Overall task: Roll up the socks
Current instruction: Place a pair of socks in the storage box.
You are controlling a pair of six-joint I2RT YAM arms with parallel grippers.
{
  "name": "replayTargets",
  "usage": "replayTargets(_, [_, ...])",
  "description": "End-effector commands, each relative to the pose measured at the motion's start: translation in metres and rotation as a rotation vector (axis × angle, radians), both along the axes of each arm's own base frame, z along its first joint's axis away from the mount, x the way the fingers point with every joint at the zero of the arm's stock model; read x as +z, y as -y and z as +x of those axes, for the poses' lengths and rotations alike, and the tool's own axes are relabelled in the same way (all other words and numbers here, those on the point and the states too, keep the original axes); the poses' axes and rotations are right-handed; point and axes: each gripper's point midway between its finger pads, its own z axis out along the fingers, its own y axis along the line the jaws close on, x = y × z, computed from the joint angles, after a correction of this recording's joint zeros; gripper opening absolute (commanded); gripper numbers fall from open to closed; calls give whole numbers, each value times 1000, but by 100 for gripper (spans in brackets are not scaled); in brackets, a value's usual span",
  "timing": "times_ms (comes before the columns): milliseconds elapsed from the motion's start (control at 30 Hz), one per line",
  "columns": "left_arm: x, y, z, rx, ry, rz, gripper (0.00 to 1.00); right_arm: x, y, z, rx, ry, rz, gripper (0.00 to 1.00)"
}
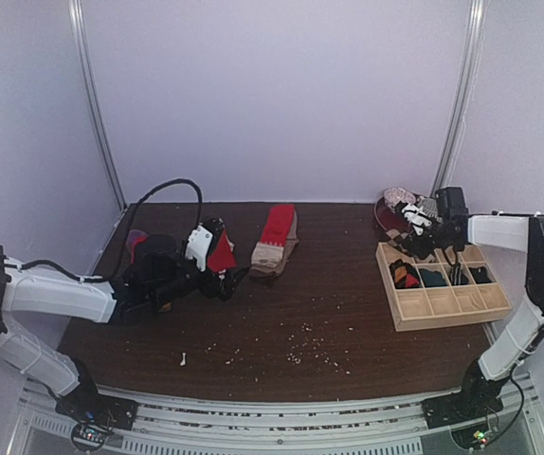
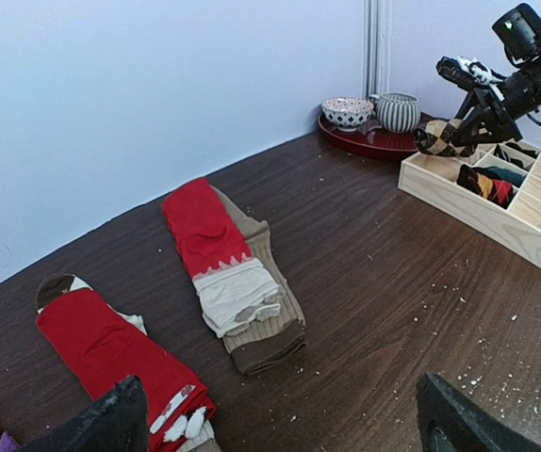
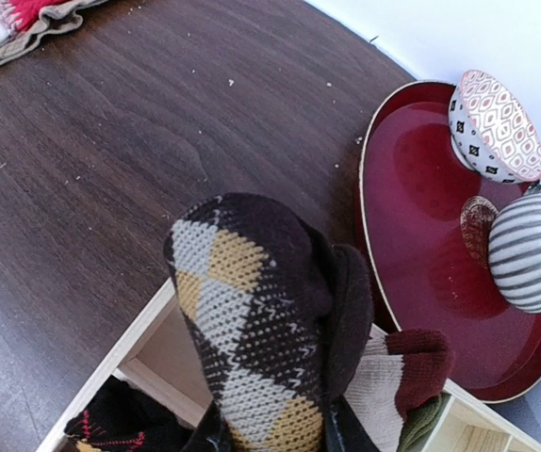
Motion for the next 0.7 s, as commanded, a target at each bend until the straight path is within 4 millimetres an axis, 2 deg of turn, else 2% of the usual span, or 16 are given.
replayTargets(0, [6, 7, 2, -23, 31, -15, 98, -10, 5, 3, -6, -34, -17, 18])
replayTargets(300, [5, 7, 0, -33, 33, -3, 98, -40, 8, -2, 1, -140, -48, 18])
replayTargets(433, [5, 6, -1, -36, 34, -2, 98, -54, 16, -5, -22, -200, -84, 18])
replayTargets(667, [3, 5, -1, -29, 35, 6, 98, -81, 24, -21, -57, -320, -119, 19])
